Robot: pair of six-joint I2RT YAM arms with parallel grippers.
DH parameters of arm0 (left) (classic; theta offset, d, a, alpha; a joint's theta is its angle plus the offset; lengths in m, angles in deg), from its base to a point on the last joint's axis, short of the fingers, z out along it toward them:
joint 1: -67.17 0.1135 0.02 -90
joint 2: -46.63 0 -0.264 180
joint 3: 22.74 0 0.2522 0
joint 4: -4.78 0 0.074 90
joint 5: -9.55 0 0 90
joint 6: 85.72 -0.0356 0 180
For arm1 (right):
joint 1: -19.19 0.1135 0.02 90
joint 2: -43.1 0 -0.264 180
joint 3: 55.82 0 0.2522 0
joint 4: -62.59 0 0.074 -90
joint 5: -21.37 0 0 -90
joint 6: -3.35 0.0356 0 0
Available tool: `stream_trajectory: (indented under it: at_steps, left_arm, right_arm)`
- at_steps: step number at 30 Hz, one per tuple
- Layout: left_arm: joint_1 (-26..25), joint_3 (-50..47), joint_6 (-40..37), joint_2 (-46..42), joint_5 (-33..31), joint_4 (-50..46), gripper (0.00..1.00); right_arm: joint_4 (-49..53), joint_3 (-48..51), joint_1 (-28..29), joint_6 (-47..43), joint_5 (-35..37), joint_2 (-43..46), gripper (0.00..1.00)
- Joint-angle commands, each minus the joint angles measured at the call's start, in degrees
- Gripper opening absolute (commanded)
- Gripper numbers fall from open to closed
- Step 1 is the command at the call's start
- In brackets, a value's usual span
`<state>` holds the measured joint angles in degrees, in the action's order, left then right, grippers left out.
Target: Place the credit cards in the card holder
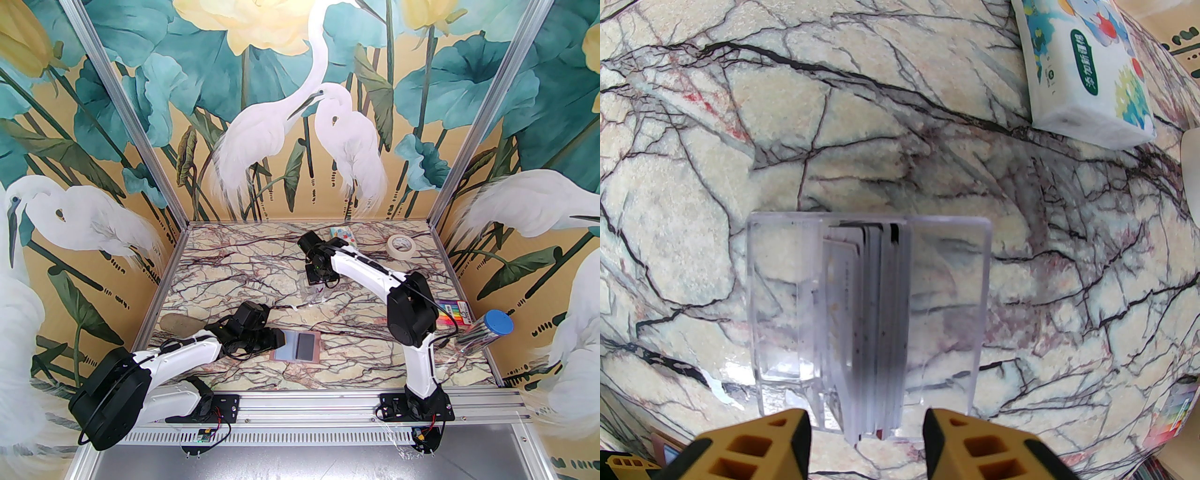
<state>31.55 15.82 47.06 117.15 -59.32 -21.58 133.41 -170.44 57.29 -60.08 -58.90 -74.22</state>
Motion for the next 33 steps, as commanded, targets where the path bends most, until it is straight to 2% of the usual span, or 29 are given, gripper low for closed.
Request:
stream_trajectory:
  at_steps: [1,19,33]
  left_arm:
    - [0.3,0.8,-1.0,0.6,-0.3,0.2,0.5]
    - [0.3,0.2,-1.4,1.4,-0.3,0.8,0.5]
    - [0.3,0.1,-1.2,3.3,-0.1,1.8,0.49]
  right_arm:
    - [1.7,-2.2,-0.6,-1.6,2.0,-1.6,0.46]
    - [3.3,-7.5,-0.7,-2.5,0.7,-7.9,0.46]
    - [3.4,-8.0,-0.8,-2.6,1.2,-8.9,0.46]
